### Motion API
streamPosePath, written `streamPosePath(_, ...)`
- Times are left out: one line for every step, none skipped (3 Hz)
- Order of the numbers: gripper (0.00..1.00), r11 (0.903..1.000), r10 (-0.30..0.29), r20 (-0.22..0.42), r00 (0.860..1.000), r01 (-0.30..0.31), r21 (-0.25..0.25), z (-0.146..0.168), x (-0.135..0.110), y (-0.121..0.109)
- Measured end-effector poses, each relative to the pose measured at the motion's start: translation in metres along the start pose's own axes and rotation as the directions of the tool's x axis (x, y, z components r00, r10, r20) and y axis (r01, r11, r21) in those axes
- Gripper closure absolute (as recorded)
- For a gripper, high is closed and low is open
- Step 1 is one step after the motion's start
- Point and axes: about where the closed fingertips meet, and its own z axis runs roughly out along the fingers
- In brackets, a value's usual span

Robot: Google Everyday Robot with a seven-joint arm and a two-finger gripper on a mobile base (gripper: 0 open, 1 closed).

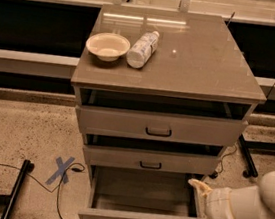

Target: Close bottom drawer

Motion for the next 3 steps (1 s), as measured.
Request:
streamPosePath(0.0, 0.9984, -0.035, -0.155, 0.987, 0.028, -0.05, 0.065, 0.058, -0.003)
streamPosePath(0.0, 0.9949, -0.089, -0.196, 0.977, 0.078, -0.064, 0.083, 0.07, -0.01)
streamPosePath(0.0, 0.995, -0.087, -0.196, 0.977, 0.076, -0.065, 0.082, 0.071, -0.01)
